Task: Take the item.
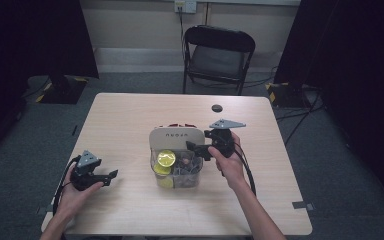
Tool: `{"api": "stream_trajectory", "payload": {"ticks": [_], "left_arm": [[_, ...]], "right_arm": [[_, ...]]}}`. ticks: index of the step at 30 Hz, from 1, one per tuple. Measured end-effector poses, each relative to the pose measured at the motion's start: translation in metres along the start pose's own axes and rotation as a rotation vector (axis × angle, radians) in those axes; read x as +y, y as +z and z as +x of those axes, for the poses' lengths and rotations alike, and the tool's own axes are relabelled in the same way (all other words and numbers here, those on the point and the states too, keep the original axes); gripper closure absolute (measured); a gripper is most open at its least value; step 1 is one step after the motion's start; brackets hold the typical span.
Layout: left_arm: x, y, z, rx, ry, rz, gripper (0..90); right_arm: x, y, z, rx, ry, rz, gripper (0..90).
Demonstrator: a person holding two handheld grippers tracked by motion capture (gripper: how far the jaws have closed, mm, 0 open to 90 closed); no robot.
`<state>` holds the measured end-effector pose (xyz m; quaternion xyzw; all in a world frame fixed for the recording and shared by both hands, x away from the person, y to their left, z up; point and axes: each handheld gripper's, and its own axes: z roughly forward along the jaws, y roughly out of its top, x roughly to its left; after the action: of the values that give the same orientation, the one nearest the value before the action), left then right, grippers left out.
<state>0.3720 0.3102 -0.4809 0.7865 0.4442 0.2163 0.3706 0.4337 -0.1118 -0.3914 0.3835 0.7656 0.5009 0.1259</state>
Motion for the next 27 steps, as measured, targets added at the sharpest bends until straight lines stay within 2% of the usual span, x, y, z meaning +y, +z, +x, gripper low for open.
{"api": "stream_trajectory", "payload": {"ticks": [4,6,8,10,13,22,27], "left_arm": [[0.006,-0.001,-0.006,-0.02,0.009,-0.021,20.2],[0.009,-0.001,-0.009,-0.038,-0.006,-0.03,20.5],[0.012,-0.003,-0.014,-0.041,0.019,-0.038,20.6],[0.014,-0.004,-0.017,-0.059,0.016,-0.055,20.5],[0.017,-0.005,-0.021,-0.066,0.034,-0.061,20.5],[0.024,-0.011,-0.033,-0.102,0.054,-0.082,20.4],[0.033,-0.016,-0.041,-0.115,0.067,-0.113,20.3]], "right_arm": [[0.0,0.0,-0.001,0.002,0.001,0.001,12.6],[0.0,0.0,-0.001,0.002,0.002,0.002,12.4],[0.0,0.0,-0.001,0.001,0.0,0.003,12.3],[0.0,0.0,-0.001,0.003,0.003,0.004,12.0],[0.0,0.0,-0.002,0.005,0.007,0.005,11.7],[0.001,0.0,-0.002,0.005,0.007,-0.002,11.4],[0.001,-0.001,-0.001,-0.001,0.007,-0.003,12.3]]}}
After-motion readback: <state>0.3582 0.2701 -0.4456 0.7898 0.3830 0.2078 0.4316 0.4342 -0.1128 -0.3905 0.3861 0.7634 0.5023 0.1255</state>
